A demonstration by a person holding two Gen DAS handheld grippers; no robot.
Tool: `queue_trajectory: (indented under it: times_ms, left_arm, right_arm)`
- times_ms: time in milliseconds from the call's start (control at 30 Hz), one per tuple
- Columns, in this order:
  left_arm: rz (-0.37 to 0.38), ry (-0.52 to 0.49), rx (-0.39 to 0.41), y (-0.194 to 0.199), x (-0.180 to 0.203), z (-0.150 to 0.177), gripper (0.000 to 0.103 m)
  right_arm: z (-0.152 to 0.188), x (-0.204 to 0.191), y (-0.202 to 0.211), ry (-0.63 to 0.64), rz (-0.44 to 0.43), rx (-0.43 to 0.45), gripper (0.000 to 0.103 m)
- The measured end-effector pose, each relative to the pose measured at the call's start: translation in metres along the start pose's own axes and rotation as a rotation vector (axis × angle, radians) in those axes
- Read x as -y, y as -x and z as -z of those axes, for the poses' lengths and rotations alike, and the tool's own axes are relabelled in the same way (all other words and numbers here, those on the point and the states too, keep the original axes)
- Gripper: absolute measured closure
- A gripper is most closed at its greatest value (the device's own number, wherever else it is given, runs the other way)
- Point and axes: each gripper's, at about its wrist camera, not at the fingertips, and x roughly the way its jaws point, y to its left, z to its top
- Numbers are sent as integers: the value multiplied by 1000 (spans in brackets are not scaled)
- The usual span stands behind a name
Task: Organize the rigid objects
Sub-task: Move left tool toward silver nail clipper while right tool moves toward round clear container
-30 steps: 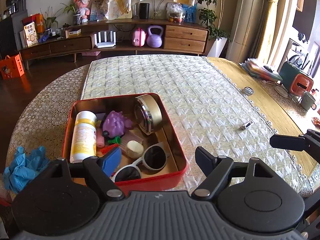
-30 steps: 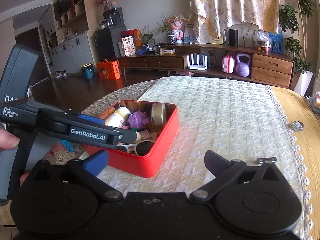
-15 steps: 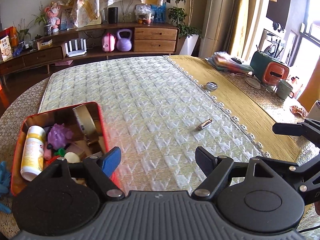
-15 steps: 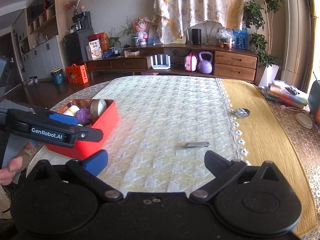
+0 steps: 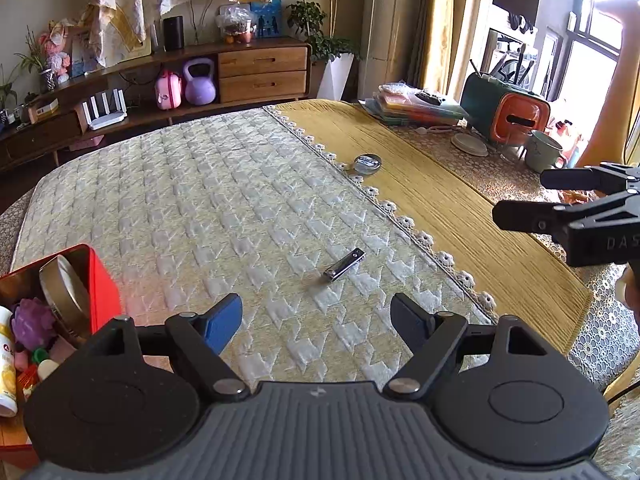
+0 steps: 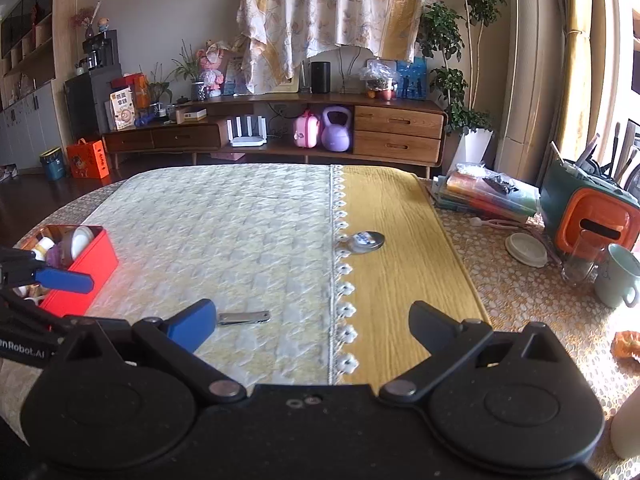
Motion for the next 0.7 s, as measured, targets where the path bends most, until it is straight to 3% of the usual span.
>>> queue_trajectory:
  times_ms: [700]
  left_arm:
    - [23, -22, -79, -104, 10, -28, 22]
  right_arm:
    - [-44, 62, -136, 43, -3, -42, 2]
